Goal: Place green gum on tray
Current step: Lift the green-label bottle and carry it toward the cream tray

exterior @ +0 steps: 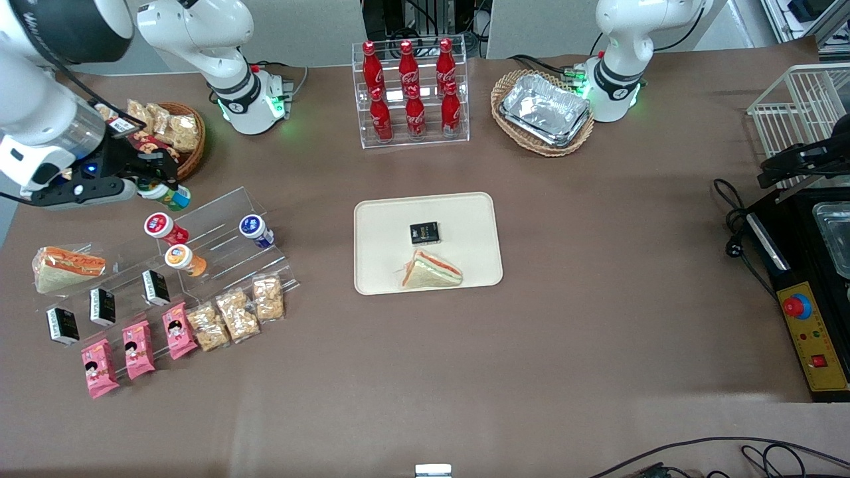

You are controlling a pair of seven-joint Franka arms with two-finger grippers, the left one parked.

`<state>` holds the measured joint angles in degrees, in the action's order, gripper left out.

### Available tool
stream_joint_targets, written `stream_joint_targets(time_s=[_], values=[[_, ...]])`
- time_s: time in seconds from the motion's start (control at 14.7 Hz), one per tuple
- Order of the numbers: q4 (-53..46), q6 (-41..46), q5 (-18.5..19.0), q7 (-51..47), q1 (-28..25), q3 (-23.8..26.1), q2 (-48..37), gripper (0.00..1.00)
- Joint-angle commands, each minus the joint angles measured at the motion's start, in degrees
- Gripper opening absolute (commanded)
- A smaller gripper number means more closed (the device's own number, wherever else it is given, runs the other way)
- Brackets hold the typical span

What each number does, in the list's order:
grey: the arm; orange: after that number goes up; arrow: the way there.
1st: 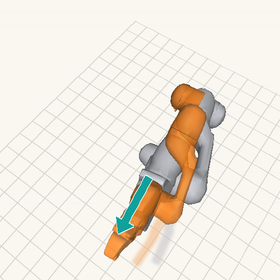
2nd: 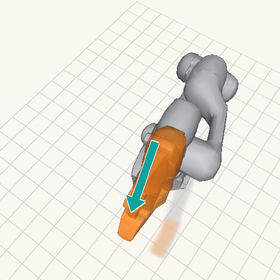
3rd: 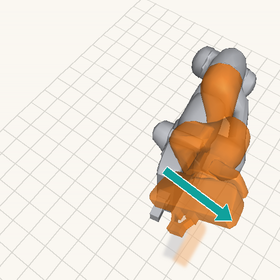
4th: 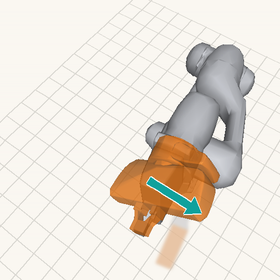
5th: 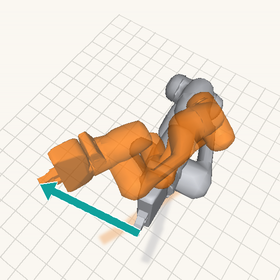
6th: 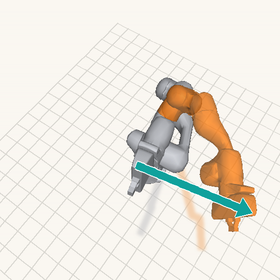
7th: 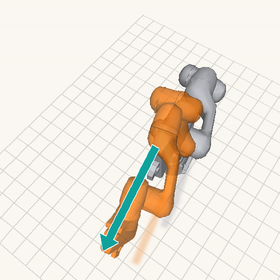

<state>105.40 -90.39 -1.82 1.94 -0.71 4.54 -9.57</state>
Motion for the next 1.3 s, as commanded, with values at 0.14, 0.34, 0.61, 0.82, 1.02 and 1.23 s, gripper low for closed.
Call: stream_joint_targets(time_s=[0.14, 0.34, 0.61, 0.82, 1.02, 1.23], values=[[-8.0, 5.7, -4.4, -7.3, -1.3, 0.8, 5.7, 0.40], [-6.5, 2.4, -4.4, -18.9, -9.5, 1.3, 6.7, 0.39], [1.5, -10.1, -4.3, -32.9, -20.5, 1.3, 8.2, 0.39], [5.2, -18.0, -4.2, -39.2, -26.0, 1.3, 11.8, 0.39], [8.1, -24.4, -4.2, -41.0, -29.3, 1.3, 15.5, 0.39], [13.5, -33.4, -4.2, -41.7, -31.3, 1.3, 17.3, 0.39]])
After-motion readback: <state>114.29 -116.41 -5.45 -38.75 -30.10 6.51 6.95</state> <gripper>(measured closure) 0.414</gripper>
